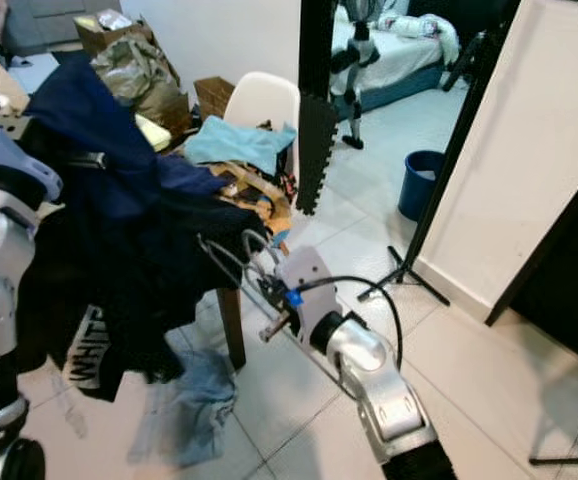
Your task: Hang hanger
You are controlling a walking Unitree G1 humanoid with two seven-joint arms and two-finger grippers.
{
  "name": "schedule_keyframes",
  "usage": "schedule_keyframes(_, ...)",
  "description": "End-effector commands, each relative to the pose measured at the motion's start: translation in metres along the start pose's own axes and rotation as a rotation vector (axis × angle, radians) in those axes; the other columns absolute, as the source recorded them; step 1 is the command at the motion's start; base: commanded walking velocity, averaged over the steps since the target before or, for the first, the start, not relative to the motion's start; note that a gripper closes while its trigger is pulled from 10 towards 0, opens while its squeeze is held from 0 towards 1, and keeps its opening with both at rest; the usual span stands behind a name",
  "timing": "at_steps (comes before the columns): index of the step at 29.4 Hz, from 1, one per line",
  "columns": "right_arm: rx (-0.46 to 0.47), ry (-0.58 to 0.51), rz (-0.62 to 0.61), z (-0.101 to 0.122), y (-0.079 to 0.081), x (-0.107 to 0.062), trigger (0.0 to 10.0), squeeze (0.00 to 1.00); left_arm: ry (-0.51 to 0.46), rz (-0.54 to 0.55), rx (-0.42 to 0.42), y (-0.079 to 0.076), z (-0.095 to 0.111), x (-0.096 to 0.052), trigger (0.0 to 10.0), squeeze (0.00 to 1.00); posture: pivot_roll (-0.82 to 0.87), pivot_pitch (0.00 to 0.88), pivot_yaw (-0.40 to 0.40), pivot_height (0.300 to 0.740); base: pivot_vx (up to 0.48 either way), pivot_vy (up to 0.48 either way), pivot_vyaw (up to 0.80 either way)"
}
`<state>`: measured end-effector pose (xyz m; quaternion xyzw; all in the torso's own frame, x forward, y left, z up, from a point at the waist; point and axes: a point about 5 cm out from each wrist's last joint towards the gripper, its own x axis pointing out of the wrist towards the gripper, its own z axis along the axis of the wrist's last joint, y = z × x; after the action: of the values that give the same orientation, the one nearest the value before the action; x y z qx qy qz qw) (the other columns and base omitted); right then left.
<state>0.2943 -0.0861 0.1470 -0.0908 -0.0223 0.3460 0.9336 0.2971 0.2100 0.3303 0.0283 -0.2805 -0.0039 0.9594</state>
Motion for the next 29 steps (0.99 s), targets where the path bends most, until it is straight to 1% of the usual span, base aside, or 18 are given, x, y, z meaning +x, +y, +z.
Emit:
schedule_keyframes(1, 0.006, -0.016, 0.004, 0.003, 0.002, 0.001, 10.0, 0.00, -0.042, 0.009, 0.000, 0.003, 0.007, 0.001, 10.0, 0.00, -0.05, 0.049, -0.041, 0.740, 0.300, 0.000, 0.00)
schedule_keyframes(4, -0.001, -0.014, 0.004, 0.003, 0.002, 0.002, 10.0, 0.00, -0.049, 0.007, 0.010, 0.005, 0.010, 0.002, 10.0, 0.00, -0.05, 0.050, -0.042, 0.740, 0.303, 0.000, 0.00)
schedule_keyframes(7, -0.009, -0.012, 0.006, 0.003, 0.001, 0.002, 10.0, 0.00, -0.067, 0.028, 0.043, 0.012, 0.016, 0.004, 10.0, 0.00, -0.05, 0.052, -0.044, 0.740, 0.300, 0.000, 0.00)
schedule_keyframes(8, -0.012, -0.011, 0.010, 0.003, 0.001, 0.001, 10.0, 0.00, -0.074, 0.050, 0.063, 0.018, 0.020, 0.003, 10.0, 0.00, -0.05, 0.053, -0.044, 0.740, 0.300, 0.000, 0.80)
schedule_keyframes(9, -0.012, -0.011, 0.010, 0.003, 0.001, 0.001, 10.0, 0.00, -0.074, 0.050, 0.063, 0.018, 0.020, 0.003, 10.0, 0.00, -0.05, 0.053, -0.044, 0.740, 0.300, 0.000, 0.80)
schedule_keyframes(10, -0.014, -0.011, 0.012, 0.003, 0.001, 0.001, 10.0, 0.00, -0.079, 0.065, 0.076, 0.022, 0.022, 0.003, 10.0, 0.00, -0.05, 0.053, -0.044, 0.740, 0.300, 0.000, 0.80)
schedule_keyframes(14, -0.012, -0.009, 0.017, 0.003, 0.002, 0.000, 10.0, 0.00, -0.105, 0.174, 0.149, 0.052, 0.036, -0.003, 10.0, 0.00, -0.05, 0.056, -0.048, 0.740, 0.317, 0.000, 0.80)
schedule_keyframes(16, -0.014, -0.007, 0.020, 0.003, 0.002, 0.000, 10.0, 0.00, -0.108, 0.208, 0.178, 0.062, 0.040, -0.006, 10.0, 0.00, -0.05, 0.058, -0.049, 0.740, 0.341, 0.000, 0.80)
schedule_keyframes(17, -0.014, -0.007, 0.020, 0.003, 0.002, 0.000, 10.0, 0.00, -0.108, 0.208, 0.178, 0.062, 0.040, -0.006, 10.0, 0.00, -0.05, 0.058, -0.049, 0.740, 0.285, 0.000, 0.80)
schedule_keyframes(20, -0.013, -0.006, 0.024, 0.003, 0.003, 0.000, 10.0, 0.00, -0.117, 0.277, 0.229, 0.083, 0.049, -0.012, 10.0, 0.00, -0.05, 0.061, -0.051, 0.740, 0.400, 0.000, 0.80)
schedule_keyframes(21, -0.013, -0.006, 0.024, 0.003, 0.003, 0.000, 10.0, 0.00, -0.117, 0.277, 0.229, 0.083, 0.049, -0.012, 10.0, 0.00, -0.05, 0.061, -0.051, 0.740, 0.401, 0.000, 0.80)
schedule_keyframes(25, -0.010, -0.005, 0.028, 0.003, 0.004, 0.000, 10.0, 0.00, -0.128, 0.408, 0.294, 0.113, 0.062, -0.024, 10.0, 0.00, -0.04, 0.067, -0.054, 0.740, 0.398, 0.000, 0.80)
schedule_keyframes(27, -0.010, -0.005, 0.028, 0.003, 0.004, 0.000, 10.0, 0.00, -0.128, 0.408, 0.294, 0.113, 0.062, -0.024, 10.0, 0.00, -0.04, 0.067, -0.054, 0.740, 0.398, 0.000, 0.80)
schedule_keyframes(29, -0.009, -0.004, 0.030, 0.003, 0.004, 0.000, 10.0, 0.00, -0.097, 0.457, 0.301, 0.122, 0.057, -0.030, 10.0, 0.00, -0.04, 0.069, -0.055, 0.740, 0.401, 0.000, 0.80)
